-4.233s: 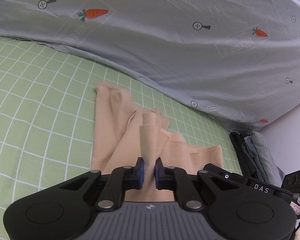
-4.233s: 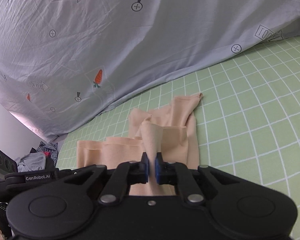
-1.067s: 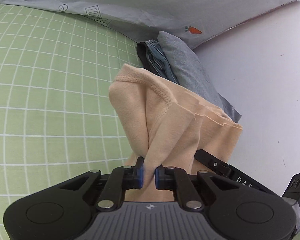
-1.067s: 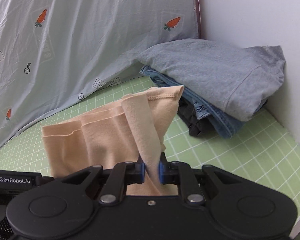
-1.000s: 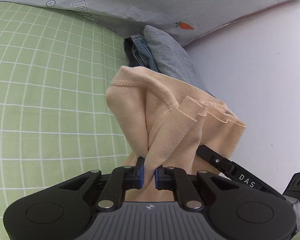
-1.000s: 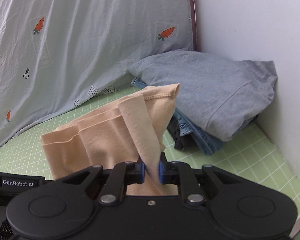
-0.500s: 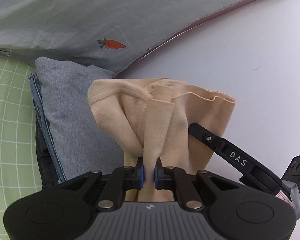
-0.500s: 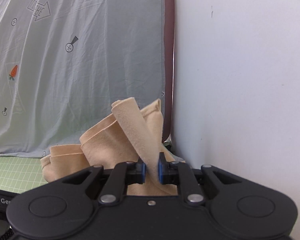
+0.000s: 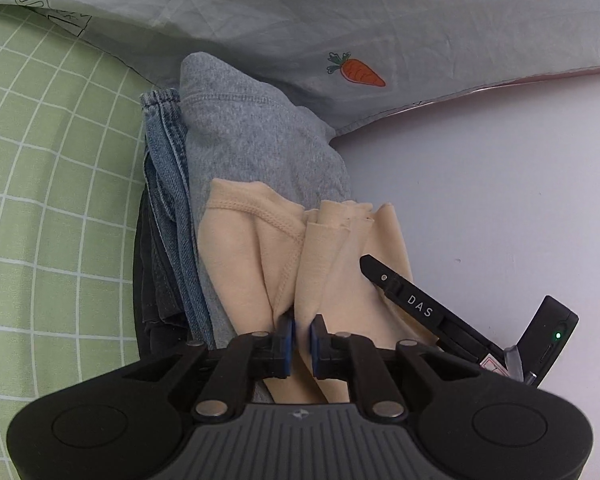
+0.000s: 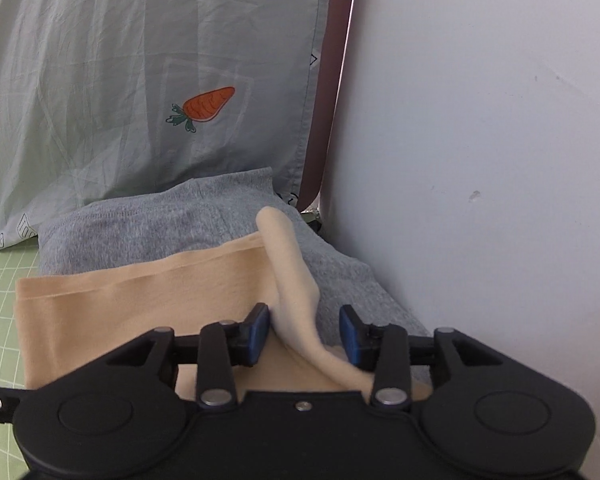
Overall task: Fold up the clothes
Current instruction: 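Lift the folded beige top with both grippers and carry it onto the clothes stack, then open both grippers and release the beige top on the stack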
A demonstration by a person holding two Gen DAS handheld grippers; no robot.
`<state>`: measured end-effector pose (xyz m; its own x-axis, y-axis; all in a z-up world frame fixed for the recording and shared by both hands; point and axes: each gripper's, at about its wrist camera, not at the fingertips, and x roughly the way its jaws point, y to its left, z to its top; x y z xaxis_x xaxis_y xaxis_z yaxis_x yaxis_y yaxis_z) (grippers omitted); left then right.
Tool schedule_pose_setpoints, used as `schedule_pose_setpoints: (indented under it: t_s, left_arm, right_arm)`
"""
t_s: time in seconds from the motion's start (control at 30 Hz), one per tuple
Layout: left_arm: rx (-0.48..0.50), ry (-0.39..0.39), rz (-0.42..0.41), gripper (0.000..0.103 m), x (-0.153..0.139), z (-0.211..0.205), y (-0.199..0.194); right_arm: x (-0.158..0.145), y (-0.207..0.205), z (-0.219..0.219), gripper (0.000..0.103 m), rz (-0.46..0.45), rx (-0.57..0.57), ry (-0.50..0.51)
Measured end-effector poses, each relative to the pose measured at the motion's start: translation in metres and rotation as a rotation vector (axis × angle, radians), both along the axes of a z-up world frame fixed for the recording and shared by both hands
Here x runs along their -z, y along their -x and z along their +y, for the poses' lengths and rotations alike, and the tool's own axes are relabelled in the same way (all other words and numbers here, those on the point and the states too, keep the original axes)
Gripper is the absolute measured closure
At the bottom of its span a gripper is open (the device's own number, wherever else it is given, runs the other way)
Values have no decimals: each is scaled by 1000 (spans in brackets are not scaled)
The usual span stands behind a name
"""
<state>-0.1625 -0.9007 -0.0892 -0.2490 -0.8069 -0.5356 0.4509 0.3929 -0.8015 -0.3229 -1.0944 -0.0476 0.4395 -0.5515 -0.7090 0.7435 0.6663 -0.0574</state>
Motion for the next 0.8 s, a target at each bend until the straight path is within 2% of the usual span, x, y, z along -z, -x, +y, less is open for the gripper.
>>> schedule_pose_setpoints:
  t_s: [0.03, 0.07, 0.1, 0.17, 0.23, 0.27, 0.3, 0.43, 0.5, 0.57, 0.7, 0.8]
  left_arm:
    - [9, -8, -52, 85, -8, 1, 2]
    - [21, -16, -134, 74, -18, 4, 6]
    - [35, -18, -226, 69, -30, 6, 12]
    - [60, -7, -347, 63, -50, 14, 20]
    - [75, 7, -432, 45, -66, 23, 26]
    - [64, 11, -449, 34, -72, 31, 27]
    - [48, 15, -463, 31, -78, 39, 28]
    - [12, 24, -531, 25, -96, 71, 33]
    - [0, 33, -599, 16, -106, 88, 40]
    - [-21, 50, -663, 11, -115, 108, 48]
    - [-115, 110, -741, 0, -126, 155, 64]
    - [-203, 153, -768, 0, -131, 190, 74]
  right_arm:
    - [-2, 1, 0, 37, 0, 15, -2]
    - [-6, 2, 1, 31, 2, 31, -1]
    - [-9, 3, 1, 20, 5, 48, 0]
    - [-16, 4, 10, 13, 14, 49, 29]
    - [-25, 5, 23, 3, 7, 53, 50]
    - [-29, 7, 30, 3, -5, 59, 53]
    - [-34, 10, 37, 3, -21, 65, 52]
    - [-48, 20, 72, 1, -39, 91, 81]
    - [-53, 28, 93, 1, -56, 101, 96]
    - [-59, 37, 116, 1, -87, 114, 112]
    - [-73, 62, 173, 1, -190, 127, 163]
    - [-81, 75, 222, 1, -242, 122, 198]
